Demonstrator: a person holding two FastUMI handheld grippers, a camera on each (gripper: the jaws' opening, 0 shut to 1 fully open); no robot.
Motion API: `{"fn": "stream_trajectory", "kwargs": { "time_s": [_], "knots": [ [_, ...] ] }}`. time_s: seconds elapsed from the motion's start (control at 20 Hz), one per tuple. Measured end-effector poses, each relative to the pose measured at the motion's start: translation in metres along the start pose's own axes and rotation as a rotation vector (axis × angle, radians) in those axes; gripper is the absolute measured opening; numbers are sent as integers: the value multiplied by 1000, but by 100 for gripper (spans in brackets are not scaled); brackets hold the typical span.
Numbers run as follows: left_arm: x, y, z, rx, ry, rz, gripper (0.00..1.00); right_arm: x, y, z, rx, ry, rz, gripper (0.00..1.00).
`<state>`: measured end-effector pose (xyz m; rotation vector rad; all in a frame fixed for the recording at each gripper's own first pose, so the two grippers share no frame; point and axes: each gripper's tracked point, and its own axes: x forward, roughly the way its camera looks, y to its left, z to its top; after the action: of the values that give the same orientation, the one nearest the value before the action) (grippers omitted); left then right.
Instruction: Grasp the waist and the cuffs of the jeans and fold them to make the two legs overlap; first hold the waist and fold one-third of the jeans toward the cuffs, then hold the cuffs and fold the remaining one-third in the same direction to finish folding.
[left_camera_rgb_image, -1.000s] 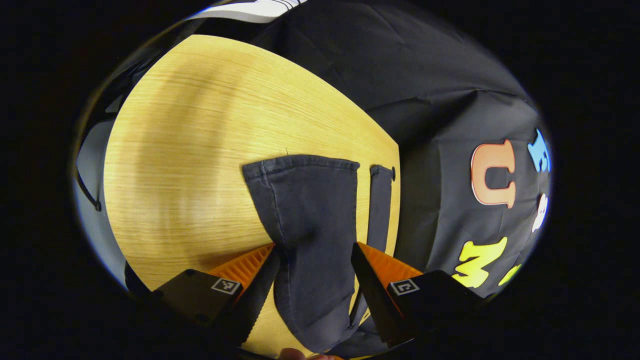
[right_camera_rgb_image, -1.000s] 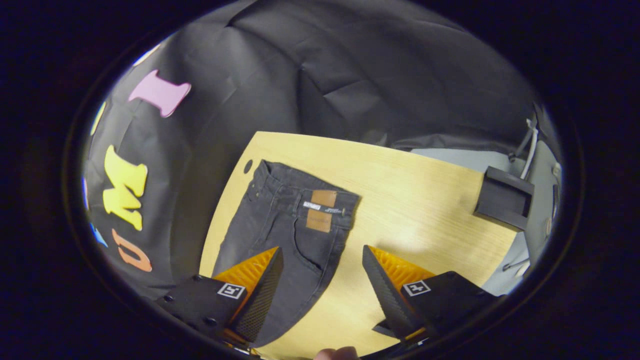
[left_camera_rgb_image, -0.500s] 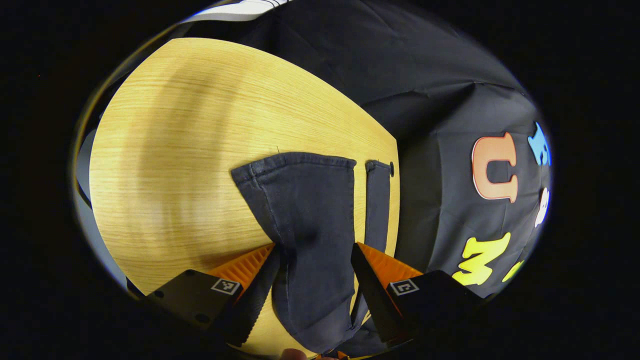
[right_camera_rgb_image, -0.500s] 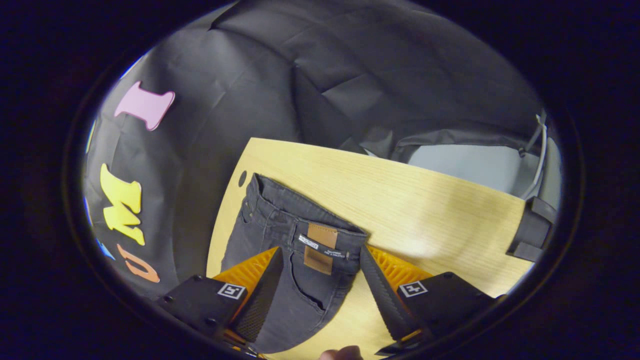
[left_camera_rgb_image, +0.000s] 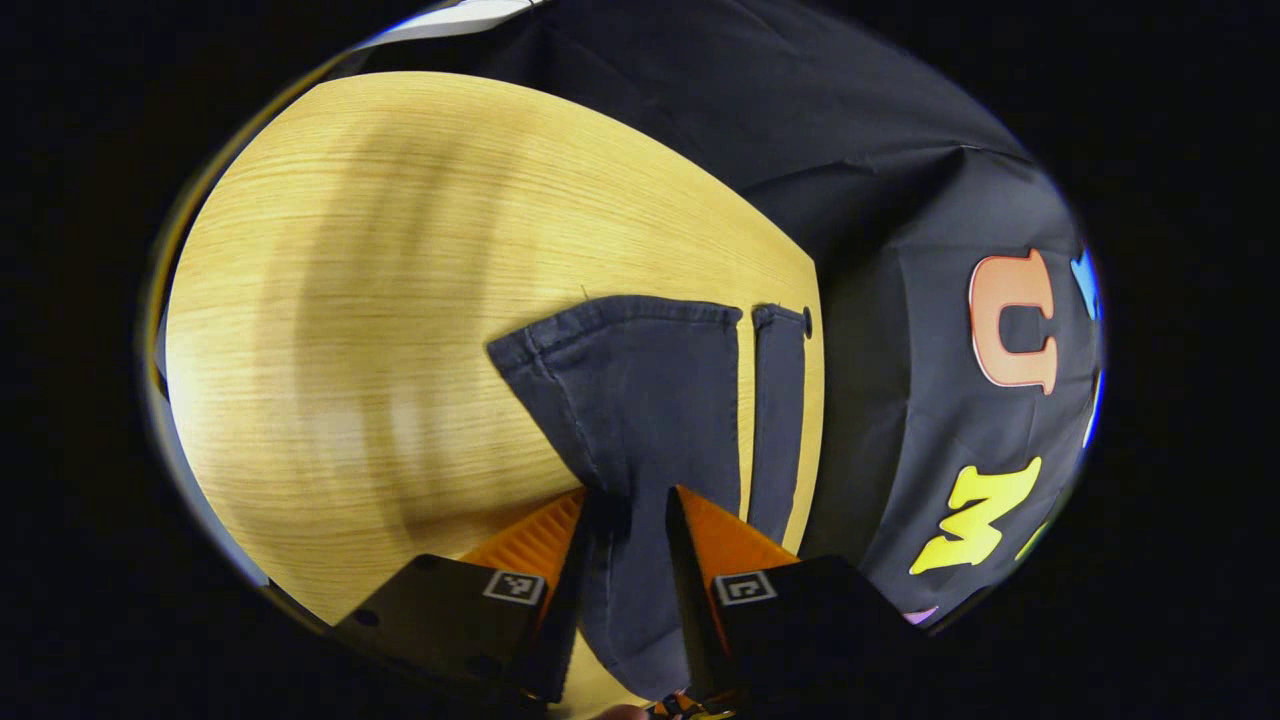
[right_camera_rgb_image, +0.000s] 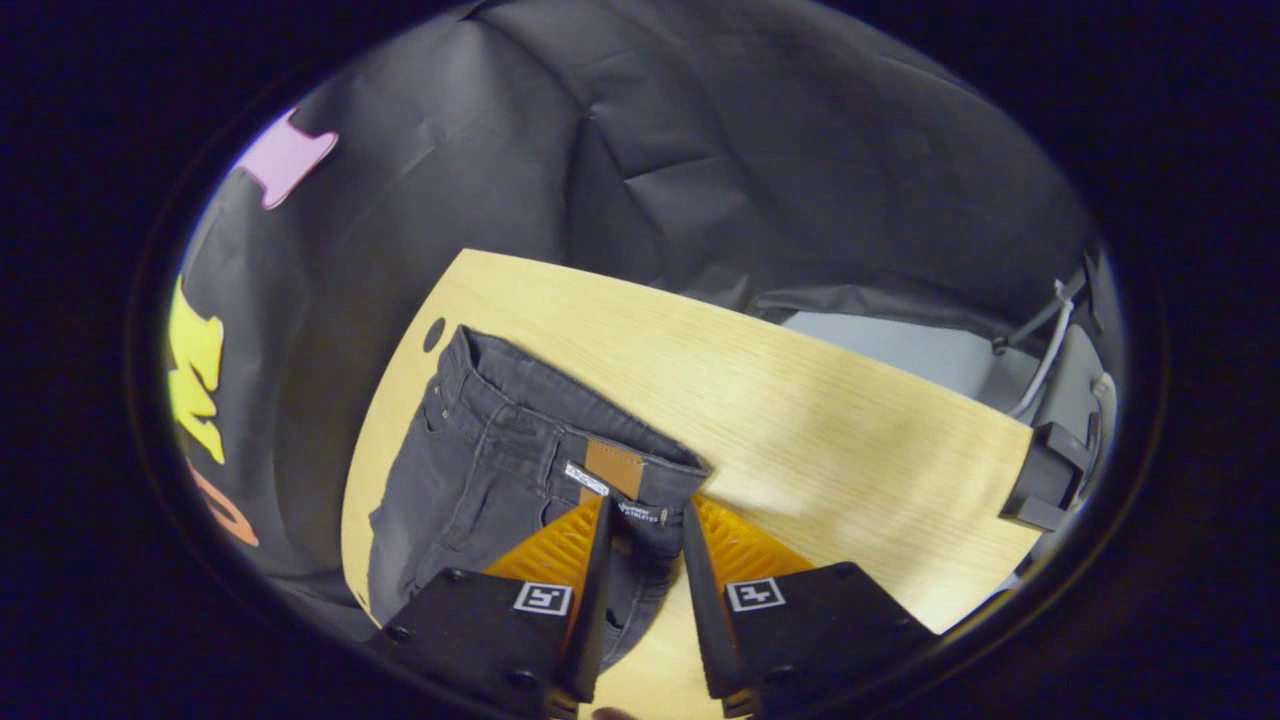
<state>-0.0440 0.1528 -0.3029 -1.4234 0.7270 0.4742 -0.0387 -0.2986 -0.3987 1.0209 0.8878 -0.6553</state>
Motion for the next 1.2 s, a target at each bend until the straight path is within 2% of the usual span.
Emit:
{"fn": "stream_trajectory", "kwargs": {
  "time_s": [0.05, 0.1, 0.15, 0.2, 0.25, 0.3, 0.5, 0.7, 0.9, 1.2],
  "knots": [
    [1, 0, 1, 3, 7, 12, 42, -6, -5, -1, 21, 23, -11, 42],
    [3, 5, 0, 3, 15, 30, 37, -5, -2, 1, 54, 38, -3, 16],
    [5, 7, 1, -3, 16, 42, 32, -4, 0, -3, 71, 58, 7, 16],
    [5, 7, 1, -5, 25, 47, 17, -1, 0, -2, 83, 70, 15, 16],
    [4, 7, 0, -6, 28, 51, 13, -3, 0, 1, 99, 70, 23, 12],
    [3, 4, 0, -8, 34, 48, 8, -4, 0, 0, 102, 84, 24, 2],
    [-12, -9, -2, 9, 60, 49, 4, -12, 7, 7, 120, 76, 60, 1],
    [-20, -29, -6, 90, 93, 82, 4, -28, 17, 12, 130, 78, 113, 1],
    [-26, -57, -9, 169, 127, 61, 4, -45, 43, 15, 129, 86, 146, 1],
    [-19, -104, 0, 221, 151, 37, 4, -50, 73, 26, 149, 111, 180, 1]
  ]
}}
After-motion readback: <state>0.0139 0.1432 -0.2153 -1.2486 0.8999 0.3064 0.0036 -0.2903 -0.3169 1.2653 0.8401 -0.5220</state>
